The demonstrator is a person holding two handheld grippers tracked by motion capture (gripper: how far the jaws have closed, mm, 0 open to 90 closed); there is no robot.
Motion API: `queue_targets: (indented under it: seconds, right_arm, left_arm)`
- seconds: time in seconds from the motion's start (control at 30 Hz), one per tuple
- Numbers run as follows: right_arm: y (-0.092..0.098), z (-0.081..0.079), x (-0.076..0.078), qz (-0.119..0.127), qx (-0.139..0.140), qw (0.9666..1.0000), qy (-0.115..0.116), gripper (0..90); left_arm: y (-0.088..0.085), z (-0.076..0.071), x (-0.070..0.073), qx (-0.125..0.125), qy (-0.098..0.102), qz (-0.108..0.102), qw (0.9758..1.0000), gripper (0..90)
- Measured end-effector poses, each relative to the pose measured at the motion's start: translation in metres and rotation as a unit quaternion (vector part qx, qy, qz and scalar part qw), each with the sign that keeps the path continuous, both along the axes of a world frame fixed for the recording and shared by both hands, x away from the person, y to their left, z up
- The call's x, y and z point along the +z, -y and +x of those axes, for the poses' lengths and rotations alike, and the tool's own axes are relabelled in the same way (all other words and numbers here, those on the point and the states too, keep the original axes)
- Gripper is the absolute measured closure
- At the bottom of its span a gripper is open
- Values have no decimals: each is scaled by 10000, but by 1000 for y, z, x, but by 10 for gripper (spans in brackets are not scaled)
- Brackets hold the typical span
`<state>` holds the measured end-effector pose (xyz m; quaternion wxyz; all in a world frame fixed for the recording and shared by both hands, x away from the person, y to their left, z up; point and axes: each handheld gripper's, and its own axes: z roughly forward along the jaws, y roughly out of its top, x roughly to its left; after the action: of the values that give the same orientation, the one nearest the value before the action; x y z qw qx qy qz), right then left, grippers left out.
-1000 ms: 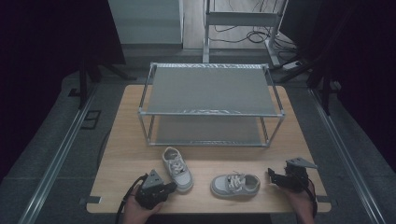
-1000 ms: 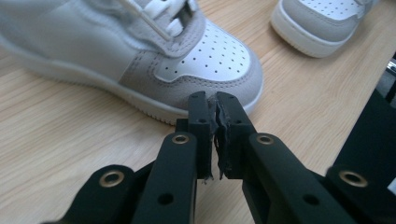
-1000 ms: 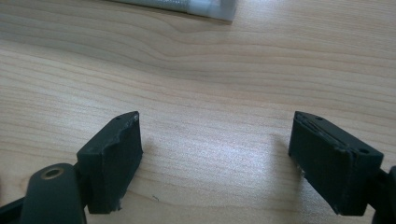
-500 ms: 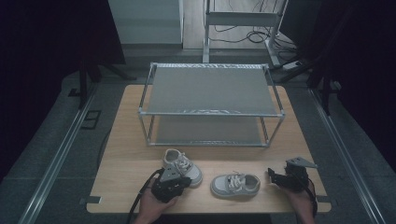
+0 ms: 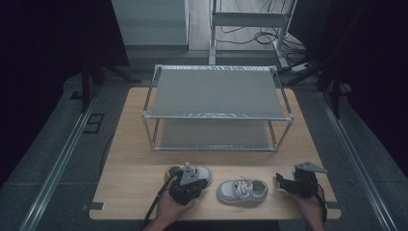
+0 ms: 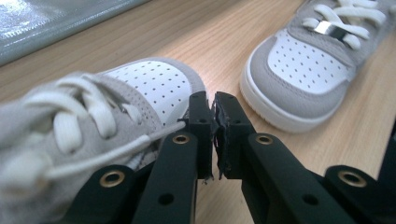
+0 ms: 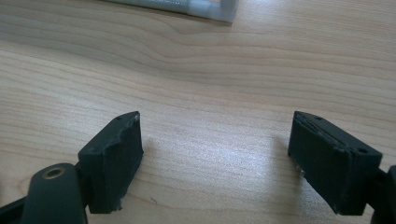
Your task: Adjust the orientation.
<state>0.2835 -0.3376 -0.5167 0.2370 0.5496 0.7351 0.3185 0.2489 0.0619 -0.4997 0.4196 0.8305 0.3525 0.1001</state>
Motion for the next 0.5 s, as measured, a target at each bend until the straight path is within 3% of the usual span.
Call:
queue_targets:
  seconds: [0.17, 0.27, 0.4, 0.5]
  right_arm:
    - [0, 0, 0, -3, 4, 10000, 3, 175]
    - [0, 0, 0, -5, 4, 10000, 4, 176]
    - [0, 0, 0, -5, 4, 10000, 4, 176]
    - [0, 0, 0, -8, 3, 10000, 4, 176]
  left_arm:
    - [9, 3, 1, 145, 11, 49, 9999, 846]
    - [10, -1, 4, 101, 28, 51, 9999, 788]
    - [-8, -15, 20, 11, 131, -254, 9996, 778]
    - [-33, -24, 30, 135, 244, -405, 9988, 783]
